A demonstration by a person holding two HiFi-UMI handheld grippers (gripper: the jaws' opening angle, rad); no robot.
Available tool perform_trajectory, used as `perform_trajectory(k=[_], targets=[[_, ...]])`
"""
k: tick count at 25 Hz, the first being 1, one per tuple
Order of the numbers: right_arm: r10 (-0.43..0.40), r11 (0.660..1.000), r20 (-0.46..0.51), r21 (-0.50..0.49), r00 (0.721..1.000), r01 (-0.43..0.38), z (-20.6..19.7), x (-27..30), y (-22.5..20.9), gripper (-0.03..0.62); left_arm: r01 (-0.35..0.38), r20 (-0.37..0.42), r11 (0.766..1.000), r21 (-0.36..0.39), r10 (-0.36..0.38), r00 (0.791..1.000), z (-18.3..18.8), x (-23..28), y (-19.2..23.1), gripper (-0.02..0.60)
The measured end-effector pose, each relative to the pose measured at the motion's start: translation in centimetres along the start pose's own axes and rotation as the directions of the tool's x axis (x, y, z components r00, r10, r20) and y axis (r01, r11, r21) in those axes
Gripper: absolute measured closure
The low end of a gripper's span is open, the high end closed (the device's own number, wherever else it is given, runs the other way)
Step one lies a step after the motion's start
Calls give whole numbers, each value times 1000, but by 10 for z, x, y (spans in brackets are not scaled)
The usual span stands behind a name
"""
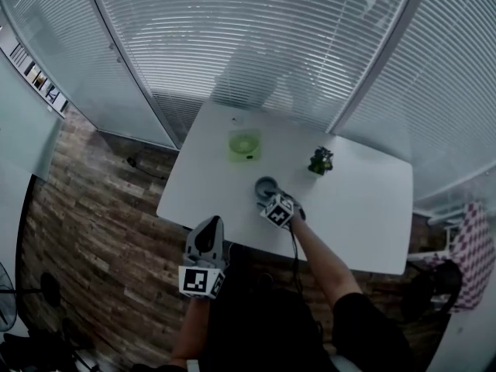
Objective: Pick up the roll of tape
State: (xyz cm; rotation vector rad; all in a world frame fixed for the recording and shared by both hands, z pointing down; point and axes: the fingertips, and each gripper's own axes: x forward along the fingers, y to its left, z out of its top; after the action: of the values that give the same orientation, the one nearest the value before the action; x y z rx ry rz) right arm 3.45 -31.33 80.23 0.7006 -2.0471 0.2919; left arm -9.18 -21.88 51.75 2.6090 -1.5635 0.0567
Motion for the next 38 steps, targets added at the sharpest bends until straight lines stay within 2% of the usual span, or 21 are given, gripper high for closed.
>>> perform_trajectory(k=[2, 5, 8, 12, 16, 18, 21, 25, 30, 38], targets=[[2, 1000, -34, -27, 999, -3, -6, 9, 0, 404, 3, 1, 1000, 12, -3, 1000, -1, 0, 2, 575], [-21, 996, -82, -87, 996, 14, -9, 12, -3, 461, -2, 0, 1000, 11, 2, 1000, 0, 0, 4, 575], [-12, 989, -125, -147, 992, -6, -13, 17, -1, 465, -15, 0, 1000, -16, 15, 1000, 2, -1, 3, 575], [-22, 976, -181, -216, 983, -18, -18, 22, -1, 491, -17, 5, 1000, 12, 17, 1000, 2, -3, 7, 575], [-55, 950, -227, -312, 972, -19, -19, 28, -3, 519, -29, 0, 1000, 10, 29, 1000, 0, -4, 11, 575], [-57, 945, -252, -325, 966, -29, -21, 31, -2, 525, -31, -9, 999, 5, 31, 999, -2, -5, 11, 575], [-32, 952, -259, -302, 965, -50, -19, 30, -1, 536, -38, 6, 999, -21, 38, 999, 4, -2, 10, 575], [-2, 966, -249, -250, 968, -63, -17, 23, 0, 546, -42, 5, 999, -16, 42, 999, 5, -1, 9, 575], [43, 990, -172, -126, 984, -65, -10, 19, 5, 551, -47, -6, 999, -17, 47, 999, 2, -3, 10, 575], [-6, 999, -67, 41, 998, 9, -9, 0, -10, 553, -38, -3, 999, -11, 37, 999, 1, 0, 7, 575]])
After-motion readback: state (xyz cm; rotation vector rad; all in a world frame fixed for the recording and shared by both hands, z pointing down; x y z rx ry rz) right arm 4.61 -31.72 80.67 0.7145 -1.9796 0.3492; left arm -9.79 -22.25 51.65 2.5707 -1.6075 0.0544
